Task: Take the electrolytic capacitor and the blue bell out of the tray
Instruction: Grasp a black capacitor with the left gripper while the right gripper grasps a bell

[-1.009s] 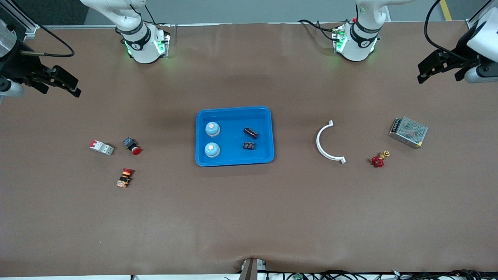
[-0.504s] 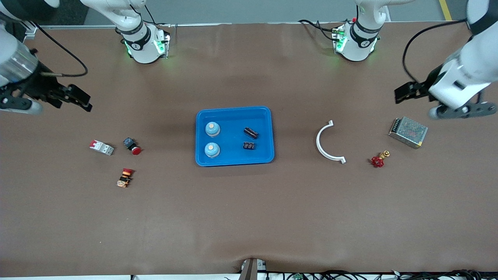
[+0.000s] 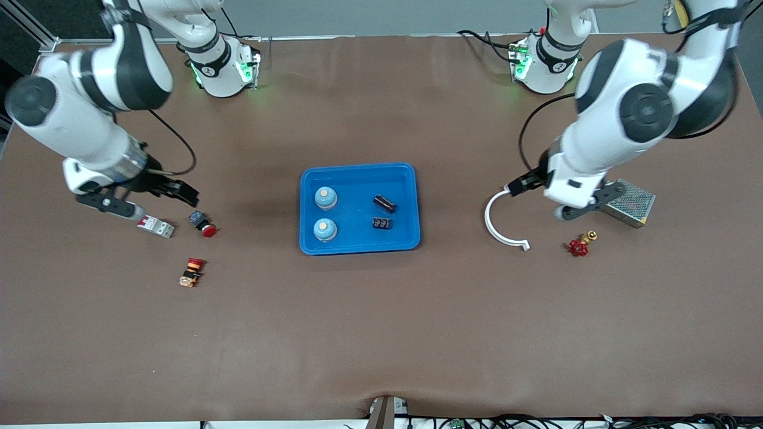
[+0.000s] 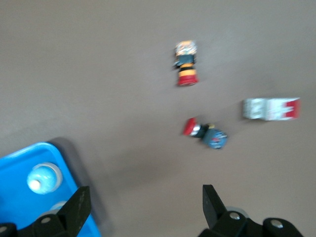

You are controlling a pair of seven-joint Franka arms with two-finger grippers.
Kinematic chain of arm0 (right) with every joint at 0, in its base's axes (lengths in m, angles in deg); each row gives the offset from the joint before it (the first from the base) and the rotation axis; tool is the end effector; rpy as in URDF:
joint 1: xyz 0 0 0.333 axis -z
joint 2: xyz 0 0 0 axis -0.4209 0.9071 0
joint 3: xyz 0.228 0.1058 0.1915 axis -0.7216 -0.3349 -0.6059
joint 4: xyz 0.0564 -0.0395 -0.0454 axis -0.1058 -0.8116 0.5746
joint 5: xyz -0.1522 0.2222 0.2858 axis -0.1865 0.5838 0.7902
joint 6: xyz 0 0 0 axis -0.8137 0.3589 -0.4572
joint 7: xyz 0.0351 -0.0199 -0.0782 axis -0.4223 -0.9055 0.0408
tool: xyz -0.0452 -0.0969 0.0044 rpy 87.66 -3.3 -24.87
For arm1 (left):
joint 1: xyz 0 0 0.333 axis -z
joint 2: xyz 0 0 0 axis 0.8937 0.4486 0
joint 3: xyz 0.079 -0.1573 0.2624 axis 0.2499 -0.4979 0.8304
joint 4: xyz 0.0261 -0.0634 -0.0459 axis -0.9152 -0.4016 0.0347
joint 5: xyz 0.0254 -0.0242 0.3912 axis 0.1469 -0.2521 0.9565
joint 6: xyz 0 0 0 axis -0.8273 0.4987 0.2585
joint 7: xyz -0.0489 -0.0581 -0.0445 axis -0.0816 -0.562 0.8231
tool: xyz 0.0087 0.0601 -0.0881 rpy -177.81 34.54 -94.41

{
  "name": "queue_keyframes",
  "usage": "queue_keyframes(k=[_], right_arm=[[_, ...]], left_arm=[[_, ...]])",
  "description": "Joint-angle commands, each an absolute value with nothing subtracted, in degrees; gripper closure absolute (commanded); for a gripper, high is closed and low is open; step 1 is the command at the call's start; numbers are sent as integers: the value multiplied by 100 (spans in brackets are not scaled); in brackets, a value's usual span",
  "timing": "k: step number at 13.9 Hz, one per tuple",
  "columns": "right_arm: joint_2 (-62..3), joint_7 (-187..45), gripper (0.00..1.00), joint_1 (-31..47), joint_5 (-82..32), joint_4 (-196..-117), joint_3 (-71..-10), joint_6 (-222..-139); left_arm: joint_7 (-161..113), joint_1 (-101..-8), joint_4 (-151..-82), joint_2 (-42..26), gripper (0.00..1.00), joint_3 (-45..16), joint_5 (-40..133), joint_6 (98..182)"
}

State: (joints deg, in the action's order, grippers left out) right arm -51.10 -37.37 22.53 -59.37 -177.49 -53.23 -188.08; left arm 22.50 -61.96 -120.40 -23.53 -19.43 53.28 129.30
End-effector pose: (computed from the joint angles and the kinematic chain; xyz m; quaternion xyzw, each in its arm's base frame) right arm 0.5434 0.0913 0.4093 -0.9833 0.1805 -0.0012 0.0235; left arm 0.5437 -0.2378 0.4399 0.9644 0.2512 -0.0825 0.0029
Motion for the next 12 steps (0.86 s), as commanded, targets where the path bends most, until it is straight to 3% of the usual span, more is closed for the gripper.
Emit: queue_keyframes(k=[1, 8, 10, 12], right_arm=[[-4631, -2822, 0, 1901, -5912, -17626, -5301, -19238], [-3918, -1986, 0, 1339, -5894, -17468, -5301, -20144], [-3559, -1442, 0, 1076, -5903, -17188, -5301, -20224], [-3207, -1063, 0, 777, -5973, -16932, -5301, -20233]], left_arm=[[3562, -5643, -12189, -1885, 0, -1955, 5273, 13721], [6429, -4332, -12128, -575, 0, -1937, 6045, 15673], [7018, -4103, -12032, -284, 0, -1937, 6370, 15929], [7371, -3936, -11760, 67, 6, -1937, 6556, 15965]])
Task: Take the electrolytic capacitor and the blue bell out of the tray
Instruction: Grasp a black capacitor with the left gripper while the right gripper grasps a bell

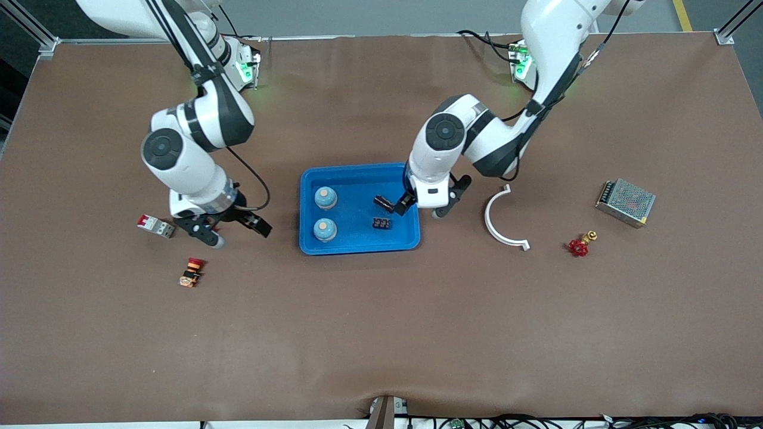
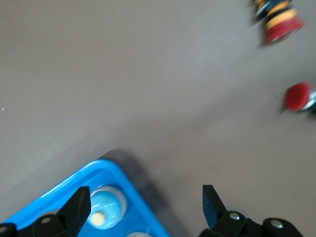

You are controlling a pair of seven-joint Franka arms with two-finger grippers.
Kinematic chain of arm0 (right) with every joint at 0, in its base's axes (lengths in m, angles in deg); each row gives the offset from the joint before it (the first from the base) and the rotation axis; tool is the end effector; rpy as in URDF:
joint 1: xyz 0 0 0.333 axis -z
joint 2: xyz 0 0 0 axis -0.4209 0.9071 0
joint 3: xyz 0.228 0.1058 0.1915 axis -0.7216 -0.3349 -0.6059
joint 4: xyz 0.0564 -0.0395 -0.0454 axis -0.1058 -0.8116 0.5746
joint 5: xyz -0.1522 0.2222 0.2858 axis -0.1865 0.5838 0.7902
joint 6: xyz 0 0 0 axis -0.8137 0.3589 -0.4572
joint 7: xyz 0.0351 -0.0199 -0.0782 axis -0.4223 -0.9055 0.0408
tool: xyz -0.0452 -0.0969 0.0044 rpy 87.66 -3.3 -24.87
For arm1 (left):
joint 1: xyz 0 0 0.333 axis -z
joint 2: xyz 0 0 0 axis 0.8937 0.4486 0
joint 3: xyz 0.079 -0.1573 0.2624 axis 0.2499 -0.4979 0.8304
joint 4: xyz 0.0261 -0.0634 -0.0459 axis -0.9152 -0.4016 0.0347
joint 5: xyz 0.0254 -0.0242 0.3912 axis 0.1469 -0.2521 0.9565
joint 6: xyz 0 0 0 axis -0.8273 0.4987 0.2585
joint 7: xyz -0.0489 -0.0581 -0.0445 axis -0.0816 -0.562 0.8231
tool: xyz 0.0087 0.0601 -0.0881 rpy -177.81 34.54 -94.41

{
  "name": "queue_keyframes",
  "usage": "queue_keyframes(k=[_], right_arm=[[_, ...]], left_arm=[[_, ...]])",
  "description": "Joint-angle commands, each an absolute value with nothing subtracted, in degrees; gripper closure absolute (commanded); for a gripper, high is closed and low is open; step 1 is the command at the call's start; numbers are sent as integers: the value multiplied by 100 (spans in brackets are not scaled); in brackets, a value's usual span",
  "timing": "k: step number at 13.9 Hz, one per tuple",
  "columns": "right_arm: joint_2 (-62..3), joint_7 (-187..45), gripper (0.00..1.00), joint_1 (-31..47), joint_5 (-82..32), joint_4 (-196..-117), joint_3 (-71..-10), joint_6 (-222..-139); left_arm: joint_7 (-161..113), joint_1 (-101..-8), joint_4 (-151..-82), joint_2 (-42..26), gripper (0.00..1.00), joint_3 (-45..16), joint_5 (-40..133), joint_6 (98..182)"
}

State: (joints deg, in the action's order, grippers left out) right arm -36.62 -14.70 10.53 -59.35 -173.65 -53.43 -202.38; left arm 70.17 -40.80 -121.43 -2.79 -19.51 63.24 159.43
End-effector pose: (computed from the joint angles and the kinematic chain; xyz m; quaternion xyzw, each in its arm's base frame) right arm 0.5609 0.2195 0.3176 -0.9596 0.2762 -0.0130 0.0523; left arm 0.4723 -0.4516 0.2631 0.8946 0.4429 -0.0429 0.0417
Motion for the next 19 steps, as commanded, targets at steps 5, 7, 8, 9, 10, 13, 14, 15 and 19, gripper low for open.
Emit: queue_keyframes(k=[5, 7, 8, 9, 10, 13, 14, 15, 19], right_arm=[[-2573, -780, 0, 477, -6149, -16501, -5275, -20189], [-2406, -763, 0, 468, -6236, -16396, -5275, -20207], [-2258, -754, 0, 468, -6263, -16299, -5275, -20233], [-2108, -754, 0, 459, -6263, -16133, -5275, -20225], [-2037, -754, 0, 459, -6272, -16053, -5275, -20225], [-1852, -745, 0, 372, -6263, -15859, -5275, -20242], [-1843, -710, 0, 354, -6263, -15859, -5275, -20242], [-1843, -701, 0, 354, -6263, -15859, -5275, -20242], [-1650, -675, 0, 310, -6254, -15841, -5275, -20390]], left_arm=[[7689, -3522, -11223, 718, 18, -1858, 6556, 16009], [7689, -3443, -11222, 798, 21, -1779, 6556, 16219], [7689, -3391, -11214, 868, 22, -1735, 6547, 16272], [7698, -3347, -11214, 903, 24, -1692, 6547, 16369], [7698, -3311, -11214, 947, 27, -1674, 6547, 16422], [7689, -3302, -11222, 1000, 40, -1665, 6556, 16449], [7689, -3302, -11222, 1000, 46, -1665, 6556, 16449], [7689, -3302, -11231, 1000, 57, -1665, 6565, 16449], [7654, -3311, -11231, 974, 100, -1656, 6582, 16379]])
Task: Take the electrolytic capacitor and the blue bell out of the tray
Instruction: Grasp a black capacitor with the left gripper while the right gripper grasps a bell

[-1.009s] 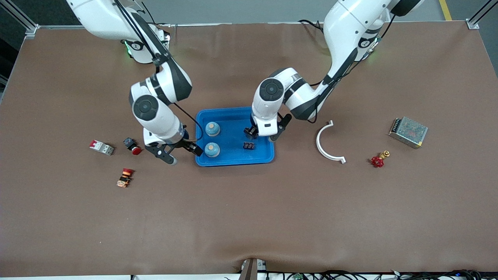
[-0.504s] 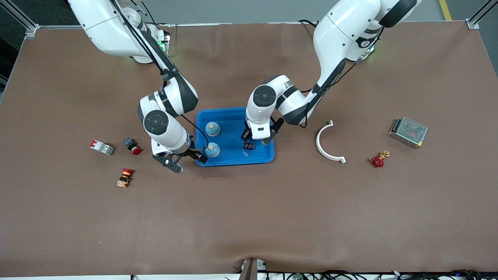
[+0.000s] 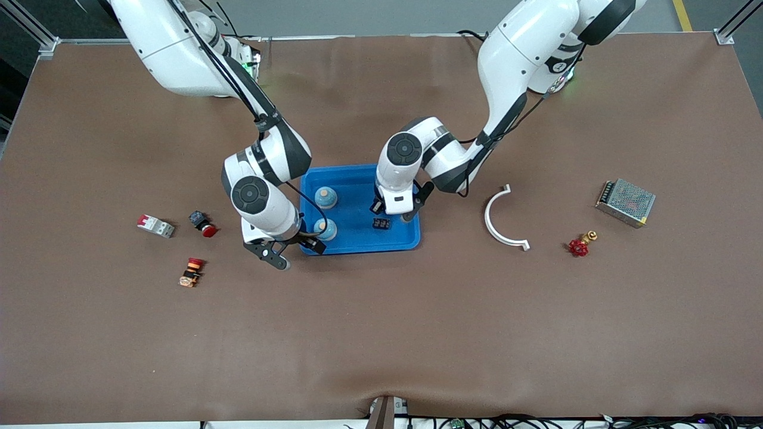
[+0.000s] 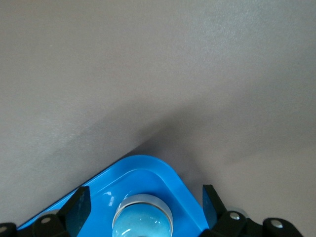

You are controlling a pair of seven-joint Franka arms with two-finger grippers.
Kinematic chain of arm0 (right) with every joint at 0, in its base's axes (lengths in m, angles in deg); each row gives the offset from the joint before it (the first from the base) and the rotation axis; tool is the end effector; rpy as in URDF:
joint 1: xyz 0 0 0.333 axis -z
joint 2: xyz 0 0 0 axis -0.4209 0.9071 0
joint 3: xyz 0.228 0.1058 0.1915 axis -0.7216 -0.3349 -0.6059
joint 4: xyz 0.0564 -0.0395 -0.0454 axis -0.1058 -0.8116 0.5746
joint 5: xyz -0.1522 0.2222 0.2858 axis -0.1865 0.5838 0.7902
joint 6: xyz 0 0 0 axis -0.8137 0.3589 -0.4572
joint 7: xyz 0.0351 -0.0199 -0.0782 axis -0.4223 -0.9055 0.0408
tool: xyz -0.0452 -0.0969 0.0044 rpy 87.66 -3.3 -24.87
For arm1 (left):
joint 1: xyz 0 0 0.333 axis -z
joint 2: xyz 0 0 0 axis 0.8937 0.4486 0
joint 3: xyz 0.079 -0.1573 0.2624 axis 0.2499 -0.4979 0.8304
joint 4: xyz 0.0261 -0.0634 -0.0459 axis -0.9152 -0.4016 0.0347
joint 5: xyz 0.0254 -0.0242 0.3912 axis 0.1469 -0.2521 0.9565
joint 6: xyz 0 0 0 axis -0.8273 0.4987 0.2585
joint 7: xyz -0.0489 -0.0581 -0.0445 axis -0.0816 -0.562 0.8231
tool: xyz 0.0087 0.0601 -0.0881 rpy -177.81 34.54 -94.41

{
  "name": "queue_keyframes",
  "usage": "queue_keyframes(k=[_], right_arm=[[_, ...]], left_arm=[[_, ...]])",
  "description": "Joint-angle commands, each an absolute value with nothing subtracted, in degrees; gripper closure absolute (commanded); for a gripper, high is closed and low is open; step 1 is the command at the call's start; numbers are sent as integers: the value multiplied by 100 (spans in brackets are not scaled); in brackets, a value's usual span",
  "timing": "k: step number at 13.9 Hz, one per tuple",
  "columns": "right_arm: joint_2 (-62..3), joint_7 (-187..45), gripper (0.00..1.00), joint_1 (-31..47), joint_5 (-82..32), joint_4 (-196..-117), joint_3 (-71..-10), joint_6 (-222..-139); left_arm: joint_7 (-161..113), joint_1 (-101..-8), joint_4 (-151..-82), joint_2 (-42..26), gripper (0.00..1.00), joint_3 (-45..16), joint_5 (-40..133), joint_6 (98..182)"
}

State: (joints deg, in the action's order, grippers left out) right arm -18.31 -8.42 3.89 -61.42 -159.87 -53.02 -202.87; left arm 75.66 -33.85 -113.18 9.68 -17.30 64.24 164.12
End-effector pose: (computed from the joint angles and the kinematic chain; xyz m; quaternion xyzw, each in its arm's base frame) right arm 0.5853 0.3018 0.2194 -0.9616 0.2718 0.0199 0.0324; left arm 0.4578 -0.5089 0.1873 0.8851 0.4584 -0.0639 0.0487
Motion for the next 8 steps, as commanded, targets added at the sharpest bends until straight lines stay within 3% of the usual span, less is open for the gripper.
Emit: queue_keyframes(k=[1, 8], right_arm=[[-1623, -588, 0, 301, -6263, -15841, -5275, -20487], [-1632, -227, 0, 3, -6246, -15841, -5275, -20331]], left_arm=[[7654, -3311, -11231, 904, 100, -1621, 6704, 16248], [6901, -3925, -11249, -518, 100, -1647, 6978, 14343]])
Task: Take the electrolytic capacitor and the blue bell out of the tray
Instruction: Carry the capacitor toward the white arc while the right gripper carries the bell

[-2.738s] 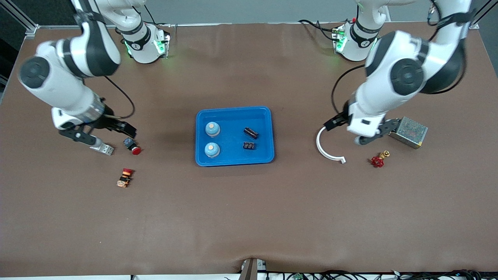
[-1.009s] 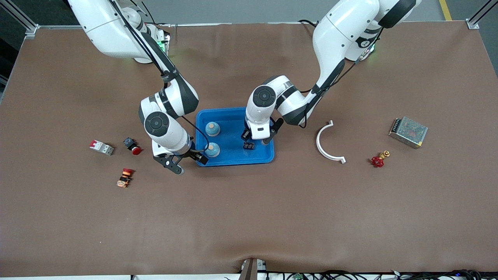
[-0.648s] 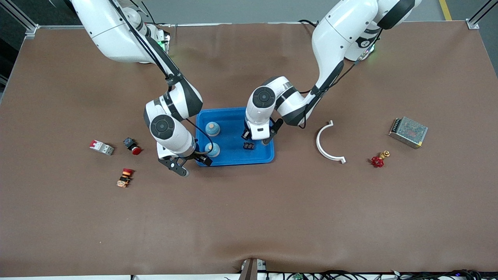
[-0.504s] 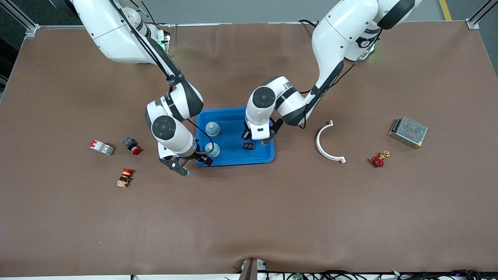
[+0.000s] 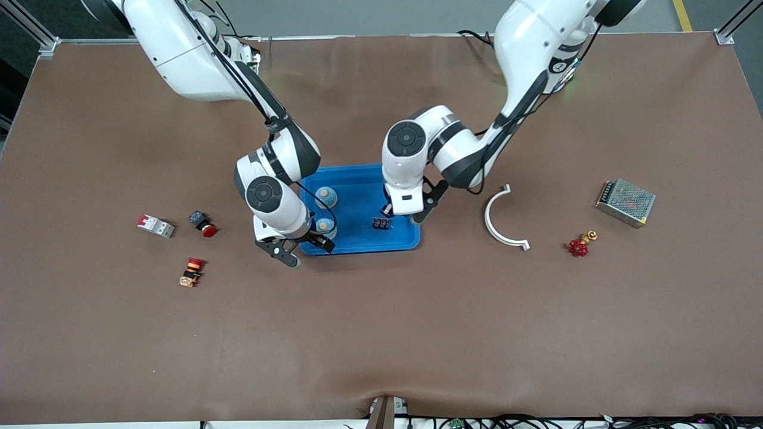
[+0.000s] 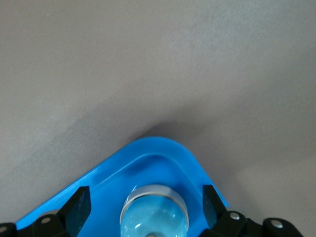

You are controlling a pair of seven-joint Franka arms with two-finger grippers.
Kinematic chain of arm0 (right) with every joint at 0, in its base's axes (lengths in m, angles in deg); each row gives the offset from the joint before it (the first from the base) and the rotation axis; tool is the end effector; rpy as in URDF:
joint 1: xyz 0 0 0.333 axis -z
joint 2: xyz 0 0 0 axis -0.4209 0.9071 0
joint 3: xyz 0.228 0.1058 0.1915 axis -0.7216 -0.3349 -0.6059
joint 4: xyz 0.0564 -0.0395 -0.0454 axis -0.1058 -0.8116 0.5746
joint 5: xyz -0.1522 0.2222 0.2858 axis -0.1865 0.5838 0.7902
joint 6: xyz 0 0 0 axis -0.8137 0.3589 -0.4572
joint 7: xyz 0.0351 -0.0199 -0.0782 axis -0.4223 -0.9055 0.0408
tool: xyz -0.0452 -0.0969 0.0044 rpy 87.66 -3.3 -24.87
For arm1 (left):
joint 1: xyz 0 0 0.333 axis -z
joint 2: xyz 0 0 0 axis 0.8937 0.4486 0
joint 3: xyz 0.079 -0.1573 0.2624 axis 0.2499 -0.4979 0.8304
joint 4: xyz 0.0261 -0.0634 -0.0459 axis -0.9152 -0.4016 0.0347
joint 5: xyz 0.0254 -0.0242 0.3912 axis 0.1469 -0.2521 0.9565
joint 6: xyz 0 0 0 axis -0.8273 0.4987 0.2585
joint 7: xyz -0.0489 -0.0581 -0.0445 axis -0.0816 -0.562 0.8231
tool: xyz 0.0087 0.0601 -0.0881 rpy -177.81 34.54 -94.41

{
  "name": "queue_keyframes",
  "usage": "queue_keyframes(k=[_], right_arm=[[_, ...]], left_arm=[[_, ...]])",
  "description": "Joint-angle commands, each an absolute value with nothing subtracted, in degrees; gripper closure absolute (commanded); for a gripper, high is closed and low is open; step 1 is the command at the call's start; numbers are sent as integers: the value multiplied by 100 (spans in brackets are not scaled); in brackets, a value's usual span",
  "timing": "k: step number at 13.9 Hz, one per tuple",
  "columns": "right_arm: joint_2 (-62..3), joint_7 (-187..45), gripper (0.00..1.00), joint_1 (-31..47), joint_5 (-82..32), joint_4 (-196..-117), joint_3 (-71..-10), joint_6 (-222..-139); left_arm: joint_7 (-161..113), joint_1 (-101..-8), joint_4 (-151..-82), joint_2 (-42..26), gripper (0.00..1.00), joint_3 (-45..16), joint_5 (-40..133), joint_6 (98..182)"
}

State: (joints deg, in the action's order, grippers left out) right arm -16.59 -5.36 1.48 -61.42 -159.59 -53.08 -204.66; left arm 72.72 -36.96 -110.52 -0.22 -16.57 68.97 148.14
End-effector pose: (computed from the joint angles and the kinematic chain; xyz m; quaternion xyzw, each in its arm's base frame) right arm 0.5729 0.3273 0.2045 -0.9597 0.2780 0.0204 0.0348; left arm 0.4986 -0.4692 0.2926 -0.8994 -0.4372 0.0004 0.0016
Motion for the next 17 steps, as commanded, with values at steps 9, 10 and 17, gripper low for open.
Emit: queue_keyframes(k=[9, 10, 17], right_arm=[[-1615, -59, 0, -156, -6289, -15938, -5266, -20242], [-1606, -51, 0, -139, -6376, -15929, -5266, -20251], [-1544, -42, 0, -147, -6413, -15929, -5266, -20260]], left_arm=[[4974, -5682, -12249, -1144, 100, -1691, 6908, 13161], [4930, -5806, -12373, -1127, 100, -1691, 6908, 13283], [4929, -6194, -13270, -846, 100, -1682, 6908, 14550]])
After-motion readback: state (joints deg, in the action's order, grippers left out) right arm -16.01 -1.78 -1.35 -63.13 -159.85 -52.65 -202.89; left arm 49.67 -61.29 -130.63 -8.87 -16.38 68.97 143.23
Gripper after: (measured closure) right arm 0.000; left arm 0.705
